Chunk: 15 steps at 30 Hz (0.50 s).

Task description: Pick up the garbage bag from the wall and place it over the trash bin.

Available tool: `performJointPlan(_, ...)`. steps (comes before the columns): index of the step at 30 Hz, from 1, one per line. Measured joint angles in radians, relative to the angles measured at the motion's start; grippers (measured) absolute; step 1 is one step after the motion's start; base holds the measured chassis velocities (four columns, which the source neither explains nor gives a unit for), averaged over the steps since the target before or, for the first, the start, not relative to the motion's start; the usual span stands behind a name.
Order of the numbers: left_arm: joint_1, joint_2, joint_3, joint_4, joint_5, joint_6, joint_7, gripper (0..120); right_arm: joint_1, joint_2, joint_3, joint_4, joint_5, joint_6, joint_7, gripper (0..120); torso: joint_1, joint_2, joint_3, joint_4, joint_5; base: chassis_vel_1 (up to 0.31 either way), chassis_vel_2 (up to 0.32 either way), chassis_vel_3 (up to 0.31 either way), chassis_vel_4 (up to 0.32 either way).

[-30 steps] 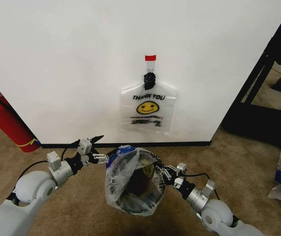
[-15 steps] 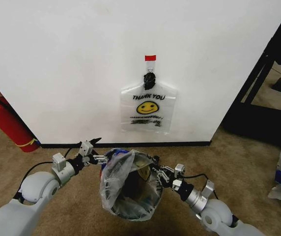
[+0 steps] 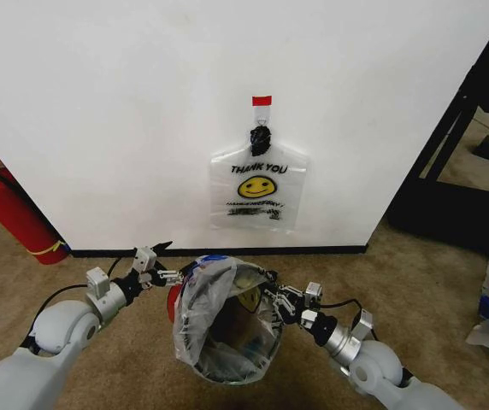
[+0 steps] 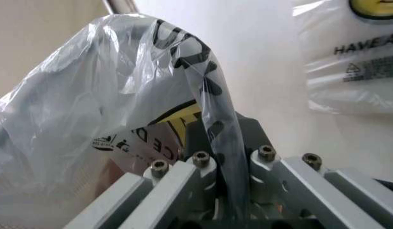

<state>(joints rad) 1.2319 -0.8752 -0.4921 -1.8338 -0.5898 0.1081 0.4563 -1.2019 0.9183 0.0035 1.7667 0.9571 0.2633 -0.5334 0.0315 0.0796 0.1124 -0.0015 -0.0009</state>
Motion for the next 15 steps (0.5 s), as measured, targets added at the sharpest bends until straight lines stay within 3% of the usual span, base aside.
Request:
performJointPlan(2, 0.000, 0.000, -0.003, 0.000, -0.004, 0.000, -0.005, 100, -0.001, 0.001, -0.001, 0.000, 0.005, 0.000, 0.006, 0, 0.000, 0.000, 0.000, 0.0000, 0.0000, 0.000, 0.000, 0.000, 0.000)
performJointPlan(7, 0.019, -0.013, -0.044, -0.002, -0.077, 0.002, -0.062, 100, -0.017, 0.020, -0.028, 0.029, 0.085, -0.002, 0.189, 0, 0.000, 0.000, 0.000, -0.0001, 0.0000, 0.000, 0.000, 0.000, 0.000)
performJointPlan(11, 0.056, -0.044, -0.057, -0.022, -0.097, -0.031, -0.250, 100, -0.024, 0.057, -0.045, 0.057, 0.124, 0.002, 0.355, 0, 0.000, 0.000, 0.000, 0.0000, 0.0000, 0.000, 0.000, 0.000, 0.000)
performJointPlan(13, 0.080, -0.058, -0.051, -0.033, -0.015, -0.001, -0.395, 100, -0.032, 0.075, -0.049, 0.084, 0.137, 0.014, 0.456, 0, 0.000, 0.000, 0.000, 0.0001, 0.0000, 0.000, 0.000, 0.000, 0.000)
performJointPlan(15, 0.091, -0.062, -0.044, -0.034, 0.037, 0.018, -0.436, 100, -0.037, 0.085, -0.049, 0.099, 0.141, 0.024, 0.503, 0, 0.000, 0.000, 0.000, 0.0001, -0.0001, 0.000, 0.000, 0.000, 0.000)
